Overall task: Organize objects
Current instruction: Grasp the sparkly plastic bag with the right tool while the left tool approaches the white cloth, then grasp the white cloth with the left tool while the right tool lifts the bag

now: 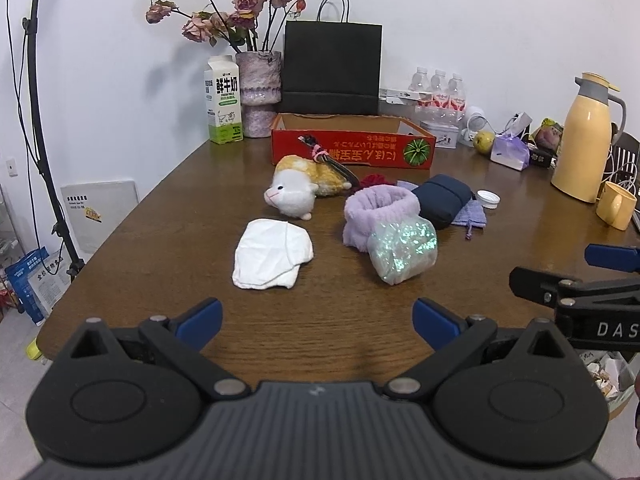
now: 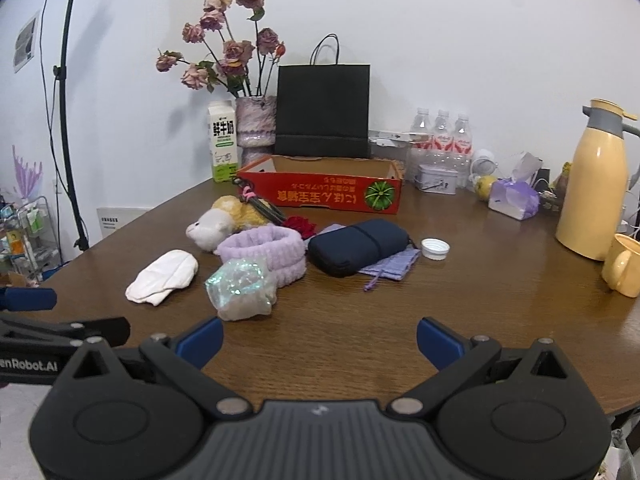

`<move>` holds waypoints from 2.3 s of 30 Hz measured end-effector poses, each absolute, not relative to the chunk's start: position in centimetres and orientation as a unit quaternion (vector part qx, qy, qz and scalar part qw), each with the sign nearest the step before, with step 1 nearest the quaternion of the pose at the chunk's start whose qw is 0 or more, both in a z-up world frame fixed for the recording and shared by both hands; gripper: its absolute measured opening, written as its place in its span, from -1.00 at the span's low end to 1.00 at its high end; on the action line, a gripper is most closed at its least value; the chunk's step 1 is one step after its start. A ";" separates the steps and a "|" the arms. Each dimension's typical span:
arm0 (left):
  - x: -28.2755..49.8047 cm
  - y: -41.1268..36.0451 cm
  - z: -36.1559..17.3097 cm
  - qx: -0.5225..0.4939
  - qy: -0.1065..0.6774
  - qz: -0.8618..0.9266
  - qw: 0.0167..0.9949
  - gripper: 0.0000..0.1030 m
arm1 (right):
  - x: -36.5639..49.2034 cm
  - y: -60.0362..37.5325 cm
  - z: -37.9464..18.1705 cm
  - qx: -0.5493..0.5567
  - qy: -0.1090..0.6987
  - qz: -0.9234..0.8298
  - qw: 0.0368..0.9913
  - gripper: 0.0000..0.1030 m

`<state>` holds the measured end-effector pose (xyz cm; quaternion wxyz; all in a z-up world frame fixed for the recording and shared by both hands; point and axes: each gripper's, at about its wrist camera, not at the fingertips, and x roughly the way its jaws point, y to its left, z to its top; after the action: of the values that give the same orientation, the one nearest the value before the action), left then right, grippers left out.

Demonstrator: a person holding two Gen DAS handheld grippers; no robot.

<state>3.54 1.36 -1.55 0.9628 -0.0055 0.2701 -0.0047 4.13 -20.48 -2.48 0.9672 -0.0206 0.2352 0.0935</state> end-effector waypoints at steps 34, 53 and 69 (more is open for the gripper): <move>11.4 8.7 -3.9 -0.032 0.289 0.048 0.955 1.00 | 14.7 -12.5 -6.0 -0.040 0.274 0.147 0.949 0.74; 16.2 7.9 -4.8 -0.039 0.326 -0.010 0.944 1.00 | 16.7 -14.6 -6.4 -0.014 0.280 0.183 0.942 -0.09; 21.1 5.5 -6.5 -0.006 0.366 0.027 0.930 1.00 | 16.6 -18.8 -6.1 0.015 0.266 0.143 0.953 -0.09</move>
<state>21.07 5.53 -6.53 0.9301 -0.0061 0.3662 0.0272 16.61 -18.79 -6.11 0.9532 0.0153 0.2661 0.1430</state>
